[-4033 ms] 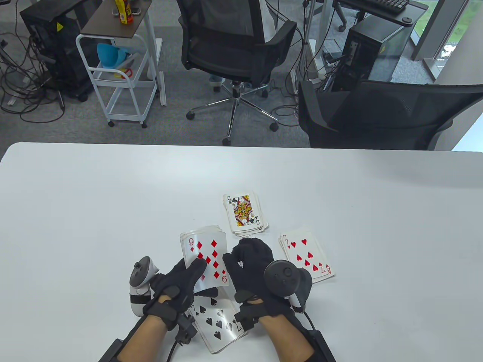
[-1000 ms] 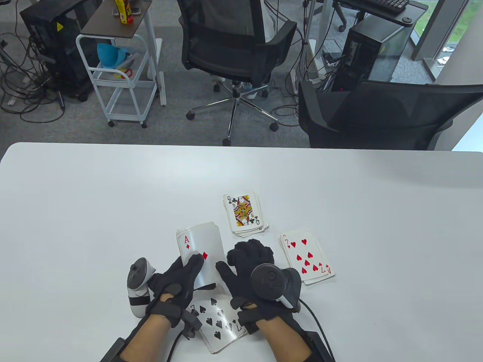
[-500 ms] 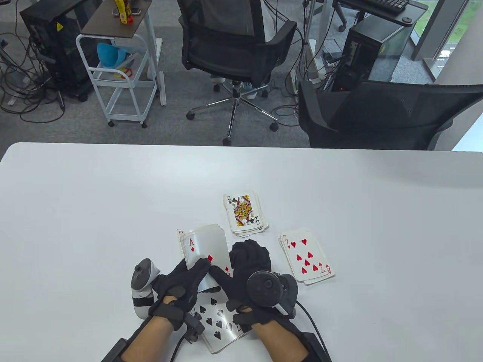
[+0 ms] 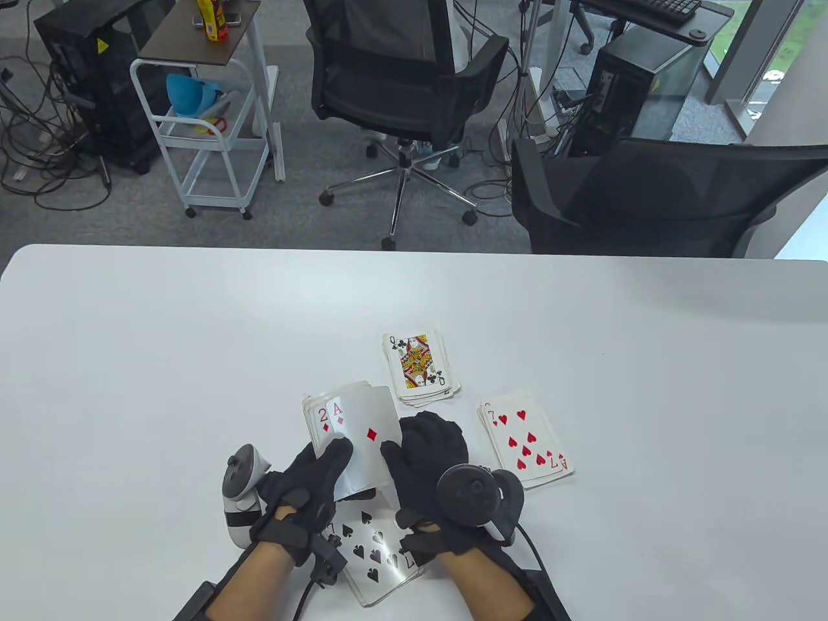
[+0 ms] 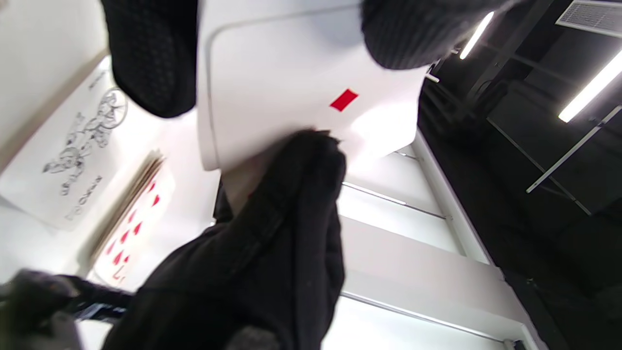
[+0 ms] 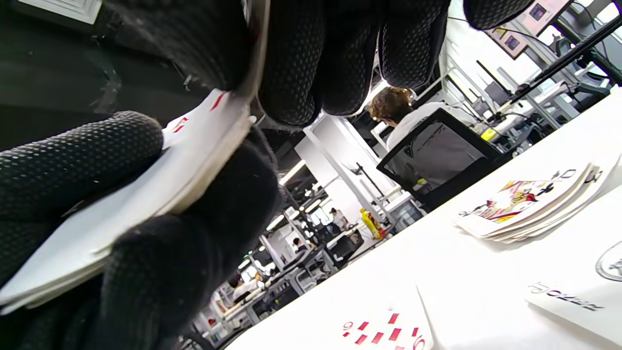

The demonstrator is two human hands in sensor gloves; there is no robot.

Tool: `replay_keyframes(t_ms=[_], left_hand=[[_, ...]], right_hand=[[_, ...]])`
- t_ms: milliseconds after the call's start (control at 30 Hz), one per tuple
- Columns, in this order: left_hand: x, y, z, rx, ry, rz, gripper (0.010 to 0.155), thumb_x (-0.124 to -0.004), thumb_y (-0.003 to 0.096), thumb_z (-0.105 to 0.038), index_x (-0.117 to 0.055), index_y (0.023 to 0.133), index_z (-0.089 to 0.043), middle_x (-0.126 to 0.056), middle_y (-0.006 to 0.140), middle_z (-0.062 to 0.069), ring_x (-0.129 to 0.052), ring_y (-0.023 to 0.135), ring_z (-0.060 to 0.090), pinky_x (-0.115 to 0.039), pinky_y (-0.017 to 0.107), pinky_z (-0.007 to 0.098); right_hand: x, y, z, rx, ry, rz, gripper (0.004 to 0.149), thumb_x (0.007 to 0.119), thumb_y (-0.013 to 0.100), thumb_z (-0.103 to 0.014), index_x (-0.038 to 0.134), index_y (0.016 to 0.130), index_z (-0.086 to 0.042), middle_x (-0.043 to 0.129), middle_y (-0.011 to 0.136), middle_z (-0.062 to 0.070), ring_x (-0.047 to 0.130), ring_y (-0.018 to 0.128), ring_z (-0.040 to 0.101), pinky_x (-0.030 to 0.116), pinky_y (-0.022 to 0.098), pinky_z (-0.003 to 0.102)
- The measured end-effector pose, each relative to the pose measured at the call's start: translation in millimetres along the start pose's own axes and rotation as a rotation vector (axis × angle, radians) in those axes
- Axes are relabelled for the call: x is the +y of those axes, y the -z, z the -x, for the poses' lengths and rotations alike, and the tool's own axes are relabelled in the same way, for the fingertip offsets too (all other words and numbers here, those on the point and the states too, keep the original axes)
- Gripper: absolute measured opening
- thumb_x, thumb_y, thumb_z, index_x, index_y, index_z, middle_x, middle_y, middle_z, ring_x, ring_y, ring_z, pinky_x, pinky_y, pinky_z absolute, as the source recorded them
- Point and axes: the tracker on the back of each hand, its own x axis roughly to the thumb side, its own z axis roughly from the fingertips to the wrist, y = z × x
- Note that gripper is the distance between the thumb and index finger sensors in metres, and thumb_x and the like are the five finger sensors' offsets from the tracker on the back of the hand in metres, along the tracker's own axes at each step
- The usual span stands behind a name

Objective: Playing card suit sorting

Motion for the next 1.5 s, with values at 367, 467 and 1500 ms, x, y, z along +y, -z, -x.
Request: replay_keyframes(t_ms=[367, 467, 1500], left_hand=[[18, -4, -13, -0.050, -0.020, -0.075, 0.052, -0.078, 0.0586, -0.050, -0.065, 0.104, -0.027, -0.083, 0.100, 0.001, -0.093, 0.084, 0.030, -0.090, 0.054, 0.042], [22, -5, -17, -0.069, -0.041, -0.089, 0.052, -0.077, 0.0587, -0.050, -0.065, 0.104, -0.027, -0.083, 0.099, 0.001, -0.093, 0.084, 0.030, -0.090, 0.054, 0.042], [49, -19, -57, -0.262, -0.174, -0.197, 0.052, -0.074, 0.0589, -0.052, -0.066, 0.103, -0.025, -0.087, 0.096, -0.001, -0.097, 0.080, 0.028, -0.092, 0.052, 0.040]], right_hand=[[2, 3, 2, 0.036, 0.014, -0.060, 0.040, 0.084, 0.055, -0.036, 0.082, 0.081, -0.005, 0.073, 0.097, 0.020, 0.059, 0.097, 0.052, 0.042, 0.067, 0.074], [0, 4, 6, 0.060, 0.018, -0.053, 0.040, 0.083, 0.055, -0.036, 0.082, 0.081, -0.005, 0.073, 0.097, 0.020, 0.059, 0.097, 0.052, 0.042, 0.067, 0.074], [67, 78, -9, 0.278, -0.194, -0.429, 0.039, 0.079, 0.058, -0.031, 0.084, 0.082, -0.001, 0.057, 0.106, 0.026, 0.037, 0.101, 0.055, 0.027, 0.065, 0.077]])
